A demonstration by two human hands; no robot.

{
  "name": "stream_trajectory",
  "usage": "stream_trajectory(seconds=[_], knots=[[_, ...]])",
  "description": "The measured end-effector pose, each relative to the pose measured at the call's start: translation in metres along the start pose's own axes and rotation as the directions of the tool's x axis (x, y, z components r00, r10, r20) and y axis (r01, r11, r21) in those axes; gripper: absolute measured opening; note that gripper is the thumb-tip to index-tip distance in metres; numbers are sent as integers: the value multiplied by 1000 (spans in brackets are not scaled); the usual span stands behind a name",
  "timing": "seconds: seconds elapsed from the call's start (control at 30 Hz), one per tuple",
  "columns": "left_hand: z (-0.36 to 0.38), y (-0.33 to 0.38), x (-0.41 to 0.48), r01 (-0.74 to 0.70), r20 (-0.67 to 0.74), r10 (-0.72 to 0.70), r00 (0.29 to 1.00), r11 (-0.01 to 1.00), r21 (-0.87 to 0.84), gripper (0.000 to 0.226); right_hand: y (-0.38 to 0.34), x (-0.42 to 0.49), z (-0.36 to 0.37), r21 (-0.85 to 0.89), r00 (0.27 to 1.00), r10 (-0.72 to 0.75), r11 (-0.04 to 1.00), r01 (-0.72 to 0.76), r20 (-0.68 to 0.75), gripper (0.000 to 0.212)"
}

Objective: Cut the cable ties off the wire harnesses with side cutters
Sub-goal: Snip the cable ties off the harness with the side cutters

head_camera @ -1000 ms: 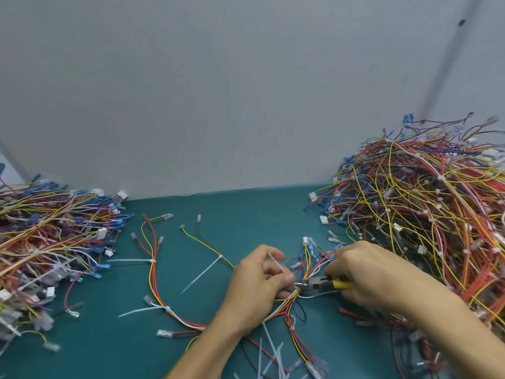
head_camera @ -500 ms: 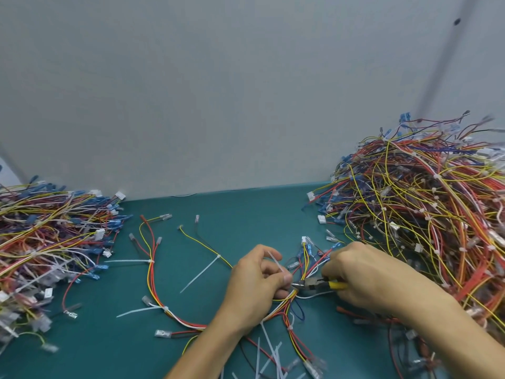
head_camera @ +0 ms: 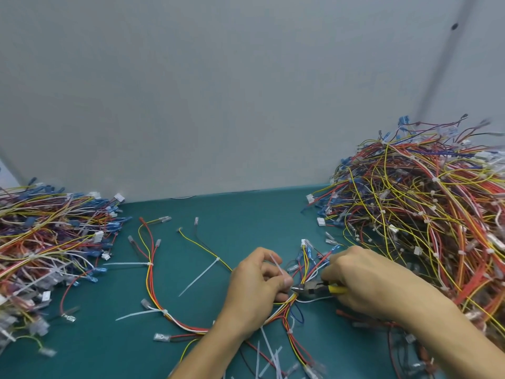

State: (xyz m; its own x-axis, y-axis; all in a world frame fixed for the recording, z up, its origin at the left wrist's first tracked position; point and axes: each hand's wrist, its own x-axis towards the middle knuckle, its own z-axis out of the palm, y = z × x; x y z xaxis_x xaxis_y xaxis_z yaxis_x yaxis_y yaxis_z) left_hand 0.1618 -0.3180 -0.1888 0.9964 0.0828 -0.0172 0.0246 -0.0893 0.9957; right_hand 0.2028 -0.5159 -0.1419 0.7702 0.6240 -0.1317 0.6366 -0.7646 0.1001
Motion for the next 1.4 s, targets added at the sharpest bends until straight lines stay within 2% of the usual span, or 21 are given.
stream_trajectory(seconds=[0.33,0.5,0.63,0.77,0.93,1.0,1.1,1.2,1.27,1.4], knots=[[0,2,-1,17,-17,-17,1000,1000,-2,25,-5,-2,4,-36,999,19,999,-20,-46,10],[-2,5,-3,13,-29,-14,999,999,-52,22,-10,-3,1,-21,999,38,999,-39,-36,9],[-7,12,-4,-8,-69,-1,998,992,-129,16,-12,-4,-4,23,996,26,999,-25,-87,1],[-20,27,-4,-30,-101,13,995,985,-170,15,-14,-6,-7,95,990,22,995,-9,-140,9],[-34,44,-7,7,-69,-22,997,977,-214,27,-23,-6,-9,106,992,-2,994,16,-129,23],[-38,46,-11,6,-50,-15,999,985,-175,31,-27,-8,-10,107,991,-15,994,30,-134,28],[-45,48,-21,-57,-23,57,998,998,3,29,-33,-9,-10,49,982,-61,996,71,-177,39],[-54,46,-36,-120,61,112,992,983,140,26,-34,-9,-13,34,979,-63,997,71,-192,42],[-58,42,-46,-151,108,131,985,967,205,24,-31,-10,-13,58,981,-50,996,62,-189,40],[-56,34,-60,-215,212,145,966,910,354,28,-27,-14,-10,124,983,-25,991,48,-181,22]])
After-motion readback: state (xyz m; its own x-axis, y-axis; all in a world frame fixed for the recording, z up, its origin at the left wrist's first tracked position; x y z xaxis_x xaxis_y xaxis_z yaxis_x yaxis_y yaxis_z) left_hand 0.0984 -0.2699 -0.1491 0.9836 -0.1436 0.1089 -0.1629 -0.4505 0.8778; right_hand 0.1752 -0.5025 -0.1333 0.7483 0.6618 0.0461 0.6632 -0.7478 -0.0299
